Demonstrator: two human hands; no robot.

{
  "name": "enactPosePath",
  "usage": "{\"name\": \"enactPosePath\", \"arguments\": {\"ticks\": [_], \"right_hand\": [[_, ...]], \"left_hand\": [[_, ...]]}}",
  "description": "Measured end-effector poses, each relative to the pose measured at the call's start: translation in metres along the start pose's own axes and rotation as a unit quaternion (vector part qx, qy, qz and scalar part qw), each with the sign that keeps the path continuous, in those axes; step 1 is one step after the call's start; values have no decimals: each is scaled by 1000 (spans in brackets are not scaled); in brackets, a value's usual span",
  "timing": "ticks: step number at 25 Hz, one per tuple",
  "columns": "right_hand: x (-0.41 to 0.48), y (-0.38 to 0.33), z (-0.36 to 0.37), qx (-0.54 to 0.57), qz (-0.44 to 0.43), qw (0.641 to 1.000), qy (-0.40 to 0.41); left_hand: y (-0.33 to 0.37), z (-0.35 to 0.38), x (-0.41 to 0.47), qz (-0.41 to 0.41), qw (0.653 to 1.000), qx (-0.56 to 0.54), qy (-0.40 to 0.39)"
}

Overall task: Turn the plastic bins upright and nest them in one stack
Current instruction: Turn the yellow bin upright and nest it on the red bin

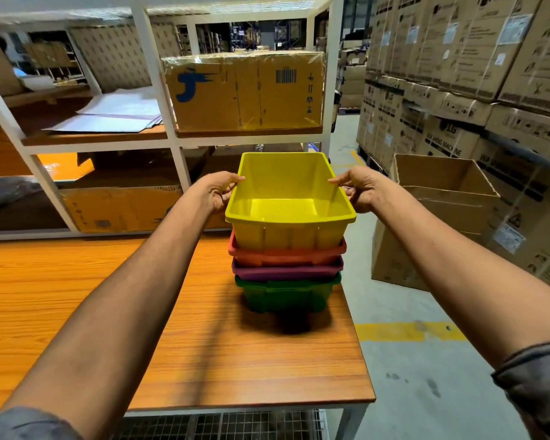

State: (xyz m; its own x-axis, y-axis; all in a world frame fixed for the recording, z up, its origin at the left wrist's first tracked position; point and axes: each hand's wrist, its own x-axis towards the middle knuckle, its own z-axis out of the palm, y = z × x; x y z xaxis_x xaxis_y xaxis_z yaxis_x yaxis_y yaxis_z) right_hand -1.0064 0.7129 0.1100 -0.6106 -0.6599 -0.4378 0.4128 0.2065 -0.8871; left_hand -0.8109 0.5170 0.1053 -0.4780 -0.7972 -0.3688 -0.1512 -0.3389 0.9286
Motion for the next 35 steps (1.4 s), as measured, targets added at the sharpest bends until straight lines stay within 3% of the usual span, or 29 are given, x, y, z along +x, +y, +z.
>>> {"name": "enactPosePath", "arguments": {"ticks": [5,8,10,13,16,18,20,22,24,28,33,35], "right_hand": [[-20,-25,-2,3,-65,998,0],[-19,-33,1,-137,-208,966,61],[-25,-44,4,-221,-362,897,123],[-39,-68,20,-357,-531,749,173],[-60,-88,45,-468,-601,624,174],[-72,-94,52,-489,-634,551,234],[-76,-96,54,-472,-655,510,297],[-80,-102,57,-470,-661,497,310],[-83,-106,59,-508,-650,496,272],[-82,-102,57,-525,-628,543,187],[-72,-98,59,-480,-619,555,279],[-69,-98,56,-458,-604,566,326]], "left_hand": [[40,-2,-10,52,998,47,-5],[68,-1,-35,177,977,120,5],[85,5,-56,283,942,180,-14],[104,16,-86,422,861,282,-24],[120,26,-105,517,781,351,6],[129,30,-112,578,718,383,63],[134,31,-113,613,682,390,86],[131,31,-110,631,662,394,88],[127,30,-108,652,643,390,95],[120,33,-106,678,624,378,89],[121,34,-108,696,604,350,169],[120,31,-110,697,611,320,196]]}}
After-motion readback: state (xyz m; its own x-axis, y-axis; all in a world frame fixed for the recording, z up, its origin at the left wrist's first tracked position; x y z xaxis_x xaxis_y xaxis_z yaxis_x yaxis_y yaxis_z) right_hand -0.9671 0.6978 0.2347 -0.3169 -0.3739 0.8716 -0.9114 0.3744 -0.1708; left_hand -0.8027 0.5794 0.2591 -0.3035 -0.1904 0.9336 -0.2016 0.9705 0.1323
